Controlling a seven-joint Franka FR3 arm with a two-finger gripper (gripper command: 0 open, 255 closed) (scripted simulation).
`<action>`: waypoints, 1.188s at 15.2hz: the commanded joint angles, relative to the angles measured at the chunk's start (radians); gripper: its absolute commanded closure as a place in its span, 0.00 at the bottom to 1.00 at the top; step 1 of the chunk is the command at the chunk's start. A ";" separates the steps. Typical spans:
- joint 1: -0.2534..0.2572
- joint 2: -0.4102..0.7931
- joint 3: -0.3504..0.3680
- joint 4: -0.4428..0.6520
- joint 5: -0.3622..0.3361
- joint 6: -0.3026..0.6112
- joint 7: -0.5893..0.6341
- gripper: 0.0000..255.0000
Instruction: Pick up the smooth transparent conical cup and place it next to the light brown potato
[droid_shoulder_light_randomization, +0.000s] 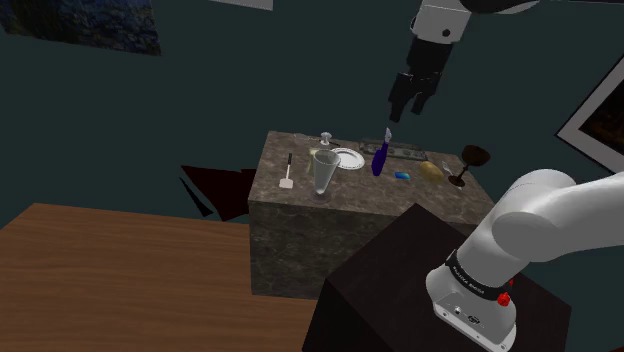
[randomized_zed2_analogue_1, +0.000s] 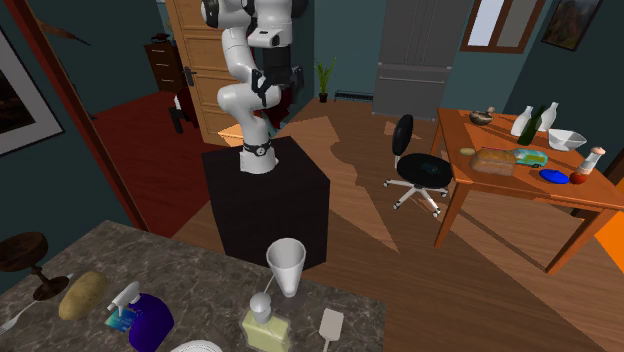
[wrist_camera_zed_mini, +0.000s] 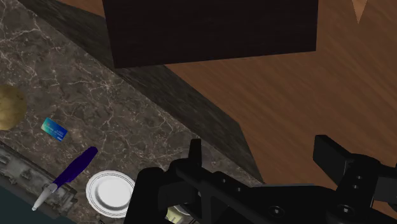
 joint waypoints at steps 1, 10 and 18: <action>0.000 0.000 0.000 0.000 0.000 0.000 0.000 0.00; -0.025 0.293 0.025 -0.013 -0.046 0.296 0.015 0.00; -0.054 0.602 0.043 0.073 -0.120 0.508 0.057 0.00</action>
